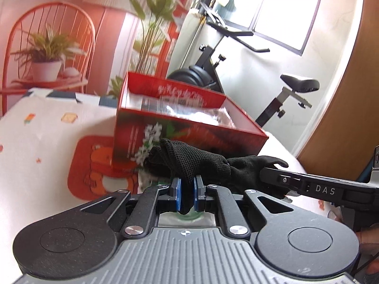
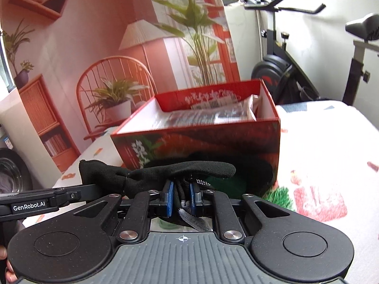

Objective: Organize soft objects
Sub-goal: 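Lift the black glove with both grippers and carry it into the box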

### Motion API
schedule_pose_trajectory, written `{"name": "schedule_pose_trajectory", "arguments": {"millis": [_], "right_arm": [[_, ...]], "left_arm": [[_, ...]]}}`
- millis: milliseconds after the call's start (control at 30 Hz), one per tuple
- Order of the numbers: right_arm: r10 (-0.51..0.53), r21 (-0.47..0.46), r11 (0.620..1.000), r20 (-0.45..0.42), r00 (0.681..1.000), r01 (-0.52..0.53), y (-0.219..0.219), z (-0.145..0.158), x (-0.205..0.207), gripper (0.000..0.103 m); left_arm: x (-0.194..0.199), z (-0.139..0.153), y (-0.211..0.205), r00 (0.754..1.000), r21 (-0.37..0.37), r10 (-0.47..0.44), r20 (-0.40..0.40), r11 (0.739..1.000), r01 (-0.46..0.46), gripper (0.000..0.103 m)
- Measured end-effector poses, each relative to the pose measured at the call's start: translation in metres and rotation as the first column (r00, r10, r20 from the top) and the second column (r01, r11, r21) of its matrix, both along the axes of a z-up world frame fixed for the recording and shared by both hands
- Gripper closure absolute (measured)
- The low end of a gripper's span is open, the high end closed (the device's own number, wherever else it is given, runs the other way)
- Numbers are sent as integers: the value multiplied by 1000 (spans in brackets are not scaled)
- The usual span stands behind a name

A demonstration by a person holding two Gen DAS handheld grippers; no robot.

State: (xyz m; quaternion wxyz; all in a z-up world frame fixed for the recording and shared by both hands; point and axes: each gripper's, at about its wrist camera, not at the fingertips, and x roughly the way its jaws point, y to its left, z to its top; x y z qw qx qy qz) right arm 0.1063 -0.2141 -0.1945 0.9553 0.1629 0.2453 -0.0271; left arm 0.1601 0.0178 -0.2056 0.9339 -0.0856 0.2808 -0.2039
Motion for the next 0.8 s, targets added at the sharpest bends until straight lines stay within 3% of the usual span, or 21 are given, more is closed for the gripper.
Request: {"name": "schedule_pose_trajectory", "arguments": {"millis": [267, 800], "right_arm": [[7, -58, 998, 63, 998, -3, 1, 41, -1, 90], [11, -131, 991, 106, 994, 3, -26, 86, 29, 90]], "left_arm": [[-6, 32, -7, 998, -3, 2, 69, 1000, -2, 92], [30, 53, -20, 995, -43, -24, 98, 999, 29, 92]]}}
